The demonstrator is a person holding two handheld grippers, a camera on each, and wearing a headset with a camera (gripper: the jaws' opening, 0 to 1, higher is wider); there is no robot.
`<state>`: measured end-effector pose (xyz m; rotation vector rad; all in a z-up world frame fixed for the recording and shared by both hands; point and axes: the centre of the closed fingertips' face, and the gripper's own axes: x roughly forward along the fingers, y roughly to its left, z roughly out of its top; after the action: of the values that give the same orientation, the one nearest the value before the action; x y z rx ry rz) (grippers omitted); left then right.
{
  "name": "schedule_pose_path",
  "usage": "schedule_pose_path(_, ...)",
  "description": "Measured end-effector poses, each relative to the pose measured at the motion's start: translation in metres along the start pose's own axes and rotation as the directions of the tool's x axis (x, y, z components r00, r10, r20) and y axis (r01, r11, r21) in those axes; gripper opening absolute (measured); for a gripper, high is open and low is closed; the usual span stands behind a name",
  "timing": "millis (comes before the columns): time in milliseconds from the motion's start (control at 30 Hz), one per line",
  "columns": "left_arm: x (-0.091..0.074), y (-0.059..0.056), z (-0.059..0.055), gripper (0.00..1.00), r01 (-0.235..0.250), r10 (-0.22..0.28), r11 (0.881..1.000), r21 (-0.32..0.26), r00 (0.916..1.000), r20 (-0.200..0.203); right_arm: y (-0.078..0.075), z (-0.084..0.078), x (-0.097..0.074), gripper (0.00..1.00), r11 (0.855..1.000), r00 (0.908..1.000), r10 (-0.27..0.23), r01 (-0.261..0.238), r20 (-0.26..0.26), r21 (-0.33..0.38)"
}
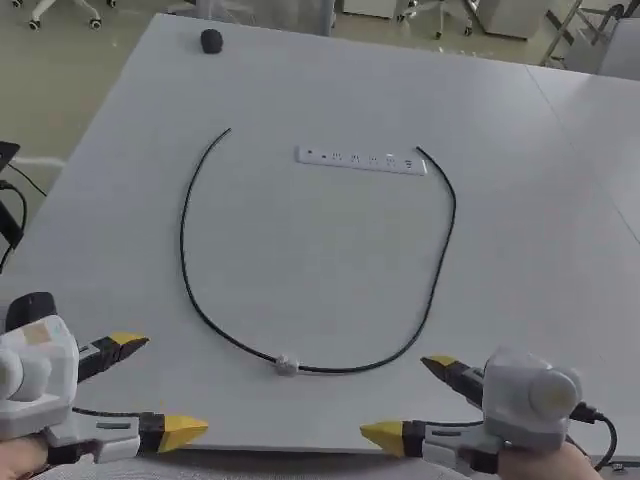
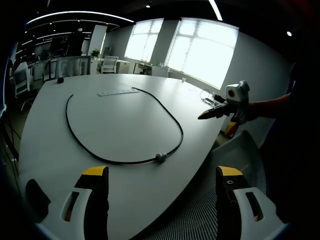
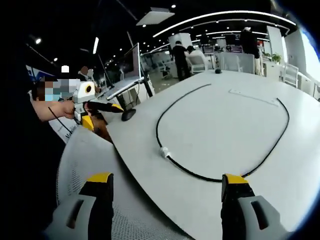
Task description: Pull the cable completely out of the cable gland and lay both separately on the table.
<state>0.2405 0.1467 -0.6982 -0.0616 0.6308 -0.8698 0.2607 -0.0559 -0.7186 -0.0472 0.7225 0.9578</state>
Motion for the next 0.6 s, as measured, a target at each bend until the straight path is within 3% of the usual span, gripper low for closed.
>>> schedule_pose_path(267, 0.001, 0.002, 0.005, 0.87, -0.002, 0.002, 1.000, 0.003, 1.0000, 0.003, -0.001, 0.001, -0.001, 0.89, 1.000, 1.0000, -0.002, 0.002, 0.002, -0.009)
schedule_pose_path(600, 0.001, 0.000, 0.010, 0.87, -0.008, 0.008, 1.000, 0.002, 0.9998, 0.018, -0.014, 0.008, -0.006, 0.88, 1.000, 0.9996, -0.024, 0.024, 0.017, -0.013)
